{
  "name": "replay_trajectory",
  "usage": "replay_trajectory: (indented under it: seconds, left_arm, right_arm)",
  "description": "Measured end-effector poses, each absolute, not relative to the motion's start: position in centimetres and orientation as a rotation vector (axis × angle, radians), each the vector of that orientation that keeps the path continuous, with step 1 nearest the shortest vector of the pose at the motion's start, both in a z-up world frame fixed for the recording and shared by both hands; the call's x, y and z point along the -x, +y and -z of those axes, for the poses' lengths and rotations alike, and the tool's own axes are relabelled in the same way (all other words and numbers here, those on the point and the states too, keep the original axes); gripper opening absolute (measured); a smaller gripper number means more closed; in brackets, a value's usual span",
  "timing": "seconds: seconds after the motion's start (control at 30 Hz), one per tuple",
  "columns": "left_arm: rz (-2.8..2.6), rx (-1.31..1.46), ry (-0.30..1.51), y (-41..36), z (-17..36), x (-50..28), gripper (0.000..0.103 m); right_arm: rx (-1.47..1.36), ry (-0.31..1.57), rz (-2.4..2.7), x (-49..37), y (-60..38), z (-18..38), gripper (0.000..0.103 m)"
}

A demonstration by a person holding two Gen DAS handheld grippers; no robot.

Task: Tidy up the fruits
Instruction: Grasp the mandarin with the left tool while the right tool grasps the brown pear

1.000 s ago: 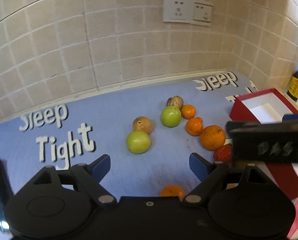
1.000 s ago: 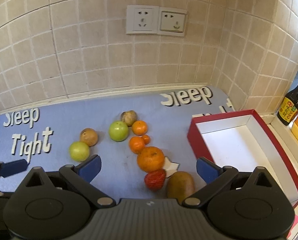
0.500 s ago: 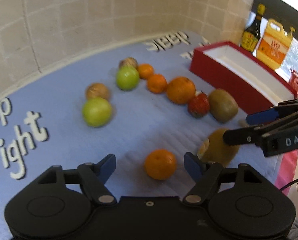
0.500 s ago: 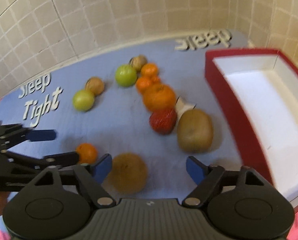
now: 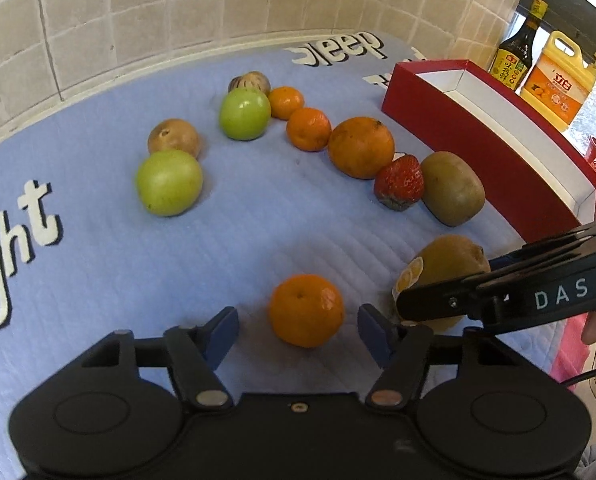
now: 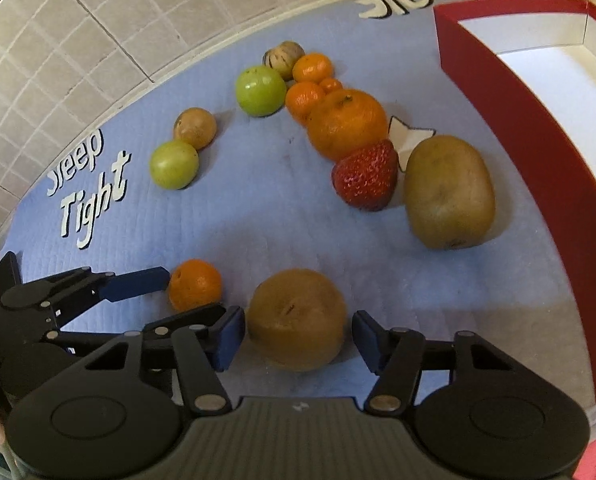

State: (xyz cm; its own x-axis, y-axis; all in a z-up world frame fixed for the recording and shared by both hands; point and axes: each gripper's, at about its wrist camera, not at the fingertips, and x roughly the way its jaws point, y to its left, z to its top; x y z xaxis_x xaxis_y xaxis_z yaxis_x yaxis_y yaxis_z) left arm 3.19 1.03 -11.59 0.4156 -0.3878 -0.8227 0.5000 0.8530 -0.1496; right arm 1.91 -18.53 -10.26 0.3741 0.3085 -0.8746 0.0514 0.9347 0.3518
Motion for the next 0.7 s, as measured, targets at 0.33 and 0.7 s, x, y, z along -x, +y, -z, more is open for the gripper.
replay_trajectory:
  seconds: [0.33, 0.7]
  left_arm:
    - [0.555, -0.126, 0.977, 0.8, 11.4, -2.8, 0.047]
    - [0.533, -0.132, 0.926, -0.3, 8.6, -2.1, 0.047]
  right_arm:
    - [-0.397, 1.171, -0.168, -1.4, -19.2, 10.3, 0.053]
    - [-0.42, 1.082, -0.151, 0.1, -21.3, 8.1, 0.053]
